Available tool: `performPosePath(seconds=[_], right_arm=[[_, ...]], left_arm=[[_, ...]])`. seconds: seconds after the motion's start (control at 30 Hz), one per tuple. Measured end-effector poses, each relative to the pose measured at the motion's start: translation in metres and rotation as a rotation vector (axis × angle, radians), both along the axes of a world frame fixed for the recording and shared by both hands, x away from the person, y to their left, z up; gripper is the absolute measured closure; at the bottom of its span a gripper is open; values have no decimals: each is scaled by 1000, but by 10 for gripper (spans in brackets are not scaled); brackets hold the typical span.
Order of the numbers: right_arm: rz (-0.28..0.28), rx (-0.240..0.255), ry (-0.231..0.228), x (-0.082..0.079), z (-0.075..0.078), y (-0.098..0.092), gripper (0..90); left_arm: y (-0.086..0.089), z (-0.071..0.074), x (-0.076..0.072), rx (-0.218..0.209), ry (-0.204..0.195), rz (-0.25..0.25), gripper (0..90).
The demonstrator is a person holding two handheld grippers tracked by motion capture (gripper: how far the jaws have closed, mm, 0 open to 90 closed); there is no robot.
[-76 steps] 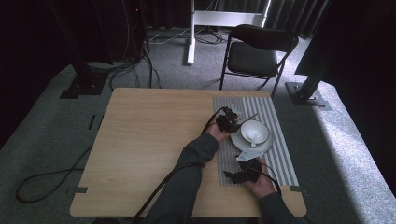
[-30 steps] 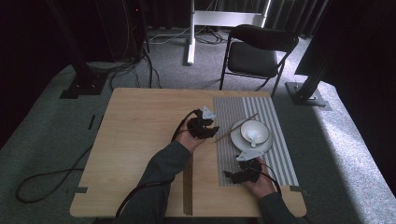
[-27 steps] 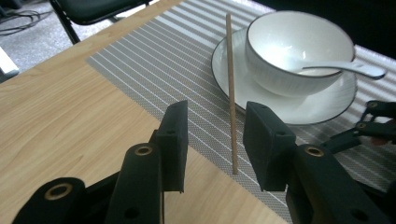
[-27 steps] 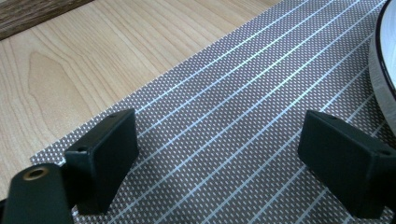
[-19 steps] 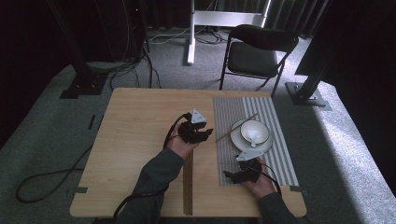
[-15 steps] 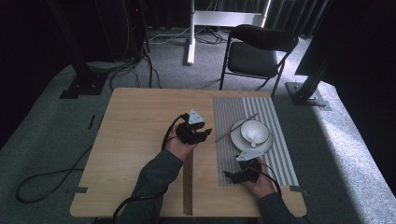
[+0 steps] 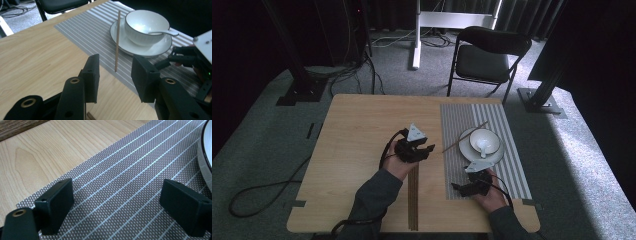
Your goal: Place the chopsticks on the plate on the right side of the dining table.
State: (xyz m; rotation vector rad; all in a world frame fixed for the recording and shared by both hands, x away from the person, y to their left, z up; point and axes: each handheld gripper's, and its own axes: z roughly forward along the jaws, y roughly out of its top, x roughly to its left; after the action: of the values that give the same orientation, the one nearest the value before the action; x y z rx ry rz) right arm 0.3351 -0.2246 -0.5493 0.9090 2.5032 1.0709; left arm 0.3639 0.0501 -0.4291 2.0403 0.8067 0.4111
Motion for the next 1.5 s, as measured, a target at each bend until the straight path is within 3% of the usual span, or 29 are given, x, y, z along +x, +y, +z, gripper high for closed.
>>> performPosePath(seconds=[0.57, 0.8, 1.13, 1.4, 1.5], right_arm=[[-1, 0, 3, 0, 0, 0, 111], [-2, 2, 4, 0, 0, 0, 111], [-2, 1, 4, 0, 0, 0, 111], [-3, 1, 5, 0, 0, 0, 111], [-2, 0, 2, 0, 0, 0, 111]], left_arm=[[14, -7, -24, -26, 22, 20, 581], [17, -13, -34, -14, 45, 29, 579], [23, -15, -47, -4, 44, 31, 574], [31, -22, -57, -16, 53, 62, 573], [31, -26, -60, 1, 67, 63, 573]])
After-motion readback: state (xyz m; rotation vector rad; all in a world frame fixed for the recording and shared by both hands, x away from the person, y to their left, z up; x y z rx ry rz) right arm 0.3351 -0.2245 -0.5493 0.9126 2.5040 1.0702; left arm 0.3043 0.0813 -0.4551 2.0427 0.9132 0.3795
